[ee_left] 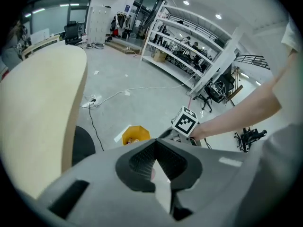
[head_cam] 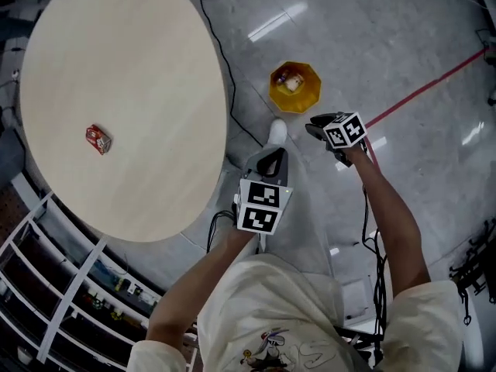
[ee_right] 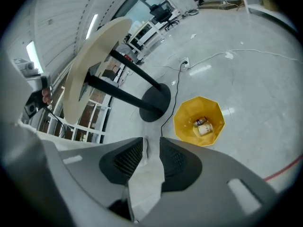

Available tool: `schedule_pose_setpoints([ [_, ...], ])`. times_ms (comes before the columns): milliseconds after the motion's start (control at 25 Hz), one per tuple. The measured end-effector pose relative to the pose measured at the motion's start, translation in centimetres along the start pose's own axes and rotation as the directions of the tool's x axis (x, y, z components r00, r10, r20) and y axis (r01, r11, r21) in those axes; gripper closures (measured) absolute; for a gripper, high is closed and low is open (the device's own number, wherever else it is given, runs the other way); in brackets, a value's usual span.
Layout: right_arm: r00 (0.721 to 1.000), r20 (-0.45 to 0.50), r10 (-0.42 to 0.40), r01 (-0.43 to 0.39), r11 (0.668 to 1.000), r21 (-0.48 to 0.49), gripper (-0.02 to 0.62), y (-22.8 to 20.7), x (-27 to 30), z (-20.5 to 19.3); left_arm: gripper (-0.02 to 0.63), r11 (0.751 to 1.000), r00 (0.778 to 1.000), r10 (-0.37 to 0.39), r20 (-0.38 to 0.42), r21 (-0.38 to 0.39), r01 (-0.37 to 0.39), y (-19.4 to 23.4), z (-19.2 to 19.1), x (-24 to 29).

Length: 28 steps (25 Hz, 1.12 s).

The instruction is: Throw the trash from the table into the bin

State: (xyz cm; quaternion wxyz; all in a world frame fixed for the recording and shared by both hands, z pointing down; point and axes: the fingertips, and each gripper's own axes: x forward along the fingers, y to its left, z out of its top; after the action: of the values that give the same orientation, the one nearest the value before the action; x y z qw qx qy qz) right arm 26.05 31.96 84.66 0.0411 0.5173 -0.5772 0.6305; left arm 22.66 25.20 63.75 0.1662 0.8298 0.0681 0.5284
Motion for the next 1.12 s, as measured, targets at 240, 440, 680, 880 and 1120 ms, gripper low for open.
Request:
schedule_pose_setpoints([
  [240, 1.000, -0.024, 0.009, -0.012, 0.992, -0.122, 0.488, 5.5, -4.6, 0.6, 0.601, 0.998, 0.996, 0.009, 0.087, -0.066, -0.004, -0.4, 0.4, -5.8],
  [440, 1.000, 0.021, 0.019, -0.015, 0.984, -0.179, 0.518, 9.7, -7.9, 2.0, 0.601, 0.996, 0.981, 0.035, 0.189, -0.085, -0.020, -0.1, 1.6, -10.3],
  [680, 0.998, 0.042, 0.036, -0.024, 0.966, -0.256, 0.506, 16.6, -10.0, 2.1, 0.601, 0.968, 0.973, -0.042, 0.226, -0.231, 0.095, -0.2, -0.5, -16.7],
  [880, 0.993, 0.088, 0.073, -0.039, 0.939, -0.342, 0.494, 21.9, -11.6, 5.5, 0.601, 0.955, 0.935, 0.055, 0.351, -0.290, 0.053, 1.8, -1.1, -21.5],
  [1120, 0.985, 0.102, 0.139, -0.076, 0.878, -0.472, 0.491, 29.6, -10.8, 10.0, 0.601, 0.941, 0.893, 0.153, 0.424, -0.338, 0.000, 6.8, -3.2, -27.1],
])
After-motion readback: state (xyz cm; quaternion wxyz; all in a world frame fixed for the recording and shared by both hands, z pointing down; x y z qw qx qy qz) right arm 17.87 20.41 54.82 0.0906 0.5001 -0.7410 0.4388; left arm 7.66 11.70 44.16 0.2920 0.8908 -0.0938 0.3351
